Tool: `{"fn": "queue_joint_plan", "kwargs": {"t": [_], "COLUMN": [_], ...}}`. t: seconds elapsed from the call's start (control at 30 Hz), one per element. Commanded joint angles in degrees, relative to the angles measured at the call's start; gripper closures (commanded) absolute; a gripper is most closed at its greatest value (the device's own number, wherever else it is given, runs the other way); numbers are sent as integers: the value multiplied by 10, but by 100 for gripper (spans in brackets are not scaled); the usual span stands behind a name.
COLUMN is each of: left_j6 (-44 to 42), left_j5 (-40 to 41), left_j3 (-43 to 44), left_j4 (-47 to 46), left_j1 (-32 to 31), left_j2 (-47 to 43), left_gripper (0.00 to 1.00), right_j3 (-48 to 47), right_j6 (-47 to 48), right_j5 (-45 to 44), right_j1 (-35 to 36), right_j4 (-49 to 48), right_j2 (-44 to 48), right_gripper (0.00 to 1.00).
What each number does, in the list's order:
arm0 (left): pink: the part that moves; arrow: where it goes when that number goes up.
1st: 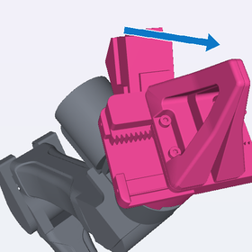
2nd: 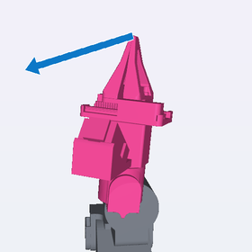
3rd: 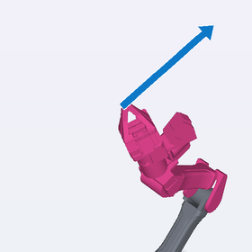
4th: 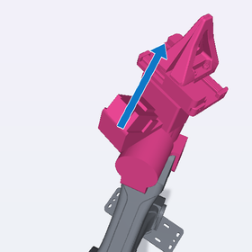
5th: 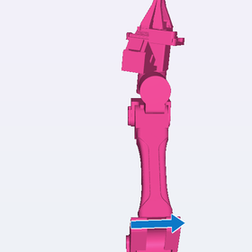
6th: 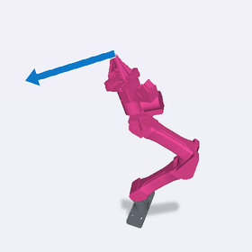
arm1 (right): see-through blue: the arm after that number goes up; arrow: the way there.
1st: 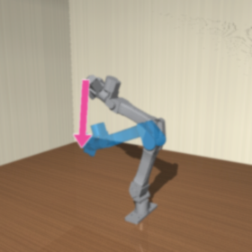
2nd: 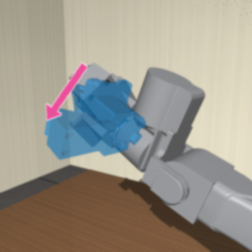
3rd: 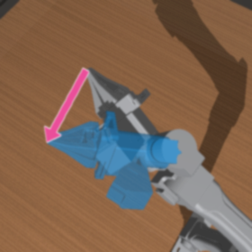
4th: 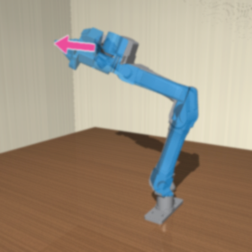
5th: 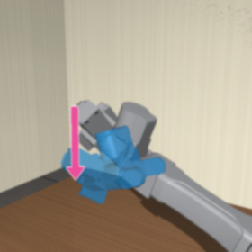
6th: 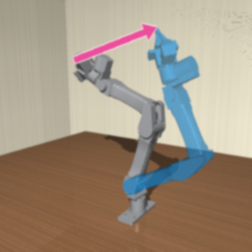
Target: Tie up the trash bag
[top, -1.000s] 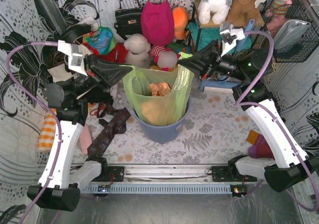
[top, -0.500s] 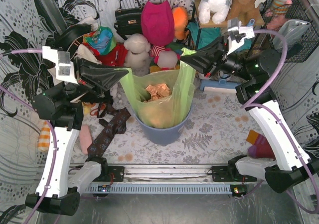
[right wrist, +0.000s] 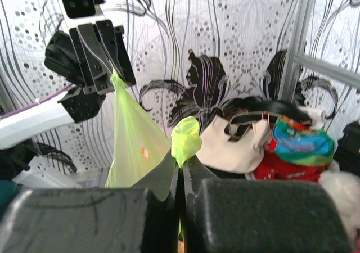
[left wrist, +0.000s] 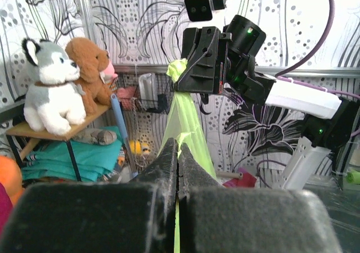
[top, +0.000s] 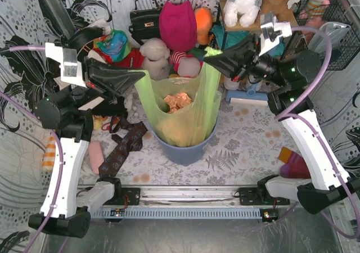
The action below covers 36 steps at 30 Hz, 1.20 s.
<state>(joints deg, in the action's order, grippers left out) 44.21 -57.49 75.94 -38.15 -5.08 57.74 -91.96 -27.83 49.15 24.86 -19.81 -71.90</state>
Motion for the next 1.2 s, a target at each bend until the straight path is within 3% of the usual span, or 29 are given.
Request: {"fn": "queue_joint_plan", "kwargs": {"t": [0.0,0.13,0.4,0.47,0.67,0.77,0.87,0.97,1.03,1.1,1.17], "left_j6": [0,-2,-23,-24,-26,-40,-47,-56,-57,-57,-48], "left_j5": [15,28,49,50,56,60,65,70,70,70,66], "left_j3": [-72,-106,21,10,-95,-119,-125,-97,-69,-37,-2], "left_j4": [-19,-19,35,38,33,57,64,77,82,92,96], "left_j1": [3,3,3,3,3,3,3,3,3,3,3], "left_j2": [-41,-51,5,2,-47,-68,-79,-80,-76,-68,-59], "left_gripper": [100,100,100,100,98,89,69,57,43,38,35], "right_j3": [100,122,-43,-32,128,172,183,174,164,157,150], "right_j6": [-19,-20,-4,-12,-34,-40,-40,-43,-47,-50,-52], "right_j5": [-10,-21,-22,-25,-32,-35,-36,-32,-24,-19,-18], "right_j1": [3,3,3,3,3,3,3,3,3,3,3], "right_j4": [-53,-63,-17,-30,-88,-98,-100,-99,-98,-97,-92], "right_j2": [47,52,-18,-12,47,69,78,76,73,72,73], "right_gripper": [100,100,100,100,100,100,100,100,100,100,70]}}
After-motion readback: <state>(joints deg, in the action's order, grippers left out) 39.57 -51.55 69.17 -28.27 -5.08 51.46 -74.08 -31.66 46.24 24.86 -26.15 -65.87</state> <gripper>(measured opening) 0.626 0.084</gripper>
